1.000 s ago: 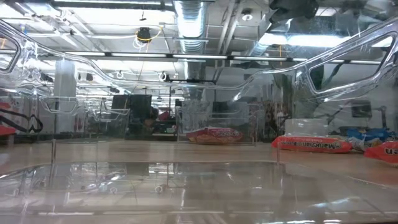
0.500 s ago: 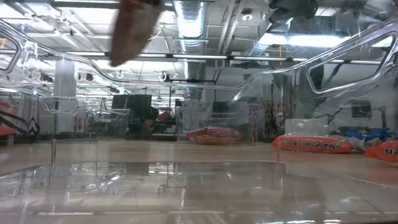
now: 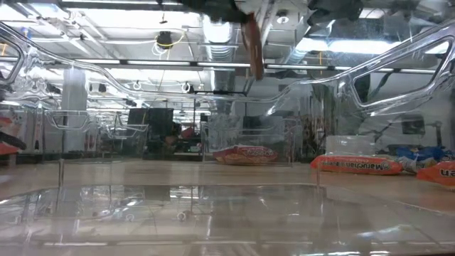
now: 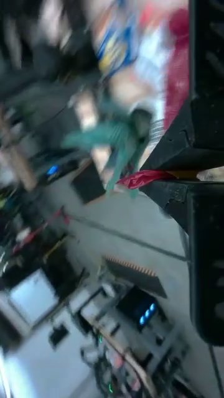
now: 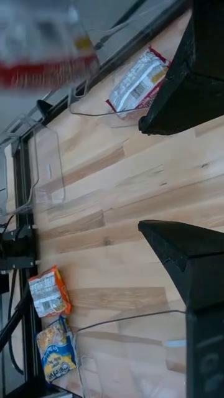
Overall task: Sort Maruchan noodles
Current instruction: Put the left red noodle pack into the top right transparent bin, then put the red noodle pack into the top right transparent bin
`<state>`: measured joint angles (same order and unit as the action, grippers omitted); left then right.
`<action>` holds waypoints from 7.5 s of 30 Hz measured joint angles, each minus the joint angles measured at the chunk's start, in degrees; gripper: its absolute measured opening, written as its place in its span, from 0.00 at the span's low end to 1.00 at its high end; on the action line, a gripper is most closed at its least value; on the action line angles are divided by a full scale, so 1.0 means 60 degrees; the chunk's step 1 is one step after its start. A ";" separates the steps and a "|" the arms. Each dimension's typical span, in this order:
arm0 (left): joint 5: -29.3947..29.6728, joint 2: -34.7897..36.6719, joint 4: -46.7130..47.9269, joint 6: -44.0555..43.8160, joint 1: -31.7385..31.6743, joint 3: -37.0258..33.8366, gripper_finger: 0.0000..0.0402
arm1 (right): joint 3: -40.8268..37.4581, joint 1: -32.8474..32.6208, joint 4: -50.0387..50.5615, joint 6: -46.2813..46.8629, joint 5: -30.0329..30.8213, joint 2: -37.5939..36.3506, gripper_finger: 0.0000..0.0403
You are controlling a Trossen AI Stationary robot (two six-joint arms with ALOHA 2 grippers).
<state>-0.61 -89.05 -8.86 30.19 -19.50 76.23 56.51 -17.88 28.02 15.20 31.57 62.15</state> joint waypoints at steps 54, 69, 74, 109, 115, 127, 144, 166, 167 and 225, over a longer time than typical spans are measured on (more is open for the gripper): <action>-0.3493 0.3213 0.3171 -0.5180 -0.1265 -0.1414 0.64 | 0.0007 0.0289 -0.0129 0.0328 0.0339 0.0000 0.63; -0.3547 0.7841 -0.6062 -0.7863 0.0161 -1.0178 0.64 | 0.0000 0.0760 0.0200 0.1380 0.0226 -0.0003 0.63; -0.3588 0.8531 -0.6362 -0.7899 0.0746 -1.0404 0.64 | 0.0375 0.0757 0.1587 0.3011 -0.1311 -0.0006 0.63; -0.2522 0.8721 -0.5838 -0.7864 0.3110 -1.0404 0.64 | 0.0535 -0.4748 0.4457 1.4715 -0.7356 0.4626 0.63; -0.2516 0.8721 -0.5843 -0.7718 0.3106 -1.0404 0.64 | 0.0532 -0.4748 0.4988 1.4519 -0.7534 0.5123 0.63; -0.2513 0.8721 -0.5815 -0.7711 0.3106 -1.0404 0.64 | 0.0535 -0.4748 0.4665 1.4360 -0.7777 0.5322 0.62; -0.1988 0.8721 -0.5726 -0.7289 0.3102 -1.0400 0.64 | 0.0535 -0.4229 0.5818 1.2606 -0.7749 0.5120 0.05; -0.2017 0.8721 -0.5326 -0.7400 0.3105 -1.0400 0.64 | 0.0604 -0.5205 0.6026 1.5353 -0.6924 0.3442 0.44; -0.2015 0.8721 -0.5329 -0.7405 0.3102 -1.0400 0.64 | 0.0519 -0.5330 0.5951 1.5610 -0.6918 0.3444 0.47; -0.1780 0.8724 -0.5366 -0.7427 0.3102 -1.0400 0.64 | -0.0774 -0.5222 0.4566 1.6161 -0.5519 0.3044 0.04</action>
<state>-11.29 -36.71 -41.06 -14.37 -0.89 13.82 51.87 -49.21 55.41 112.17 -1.54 80.42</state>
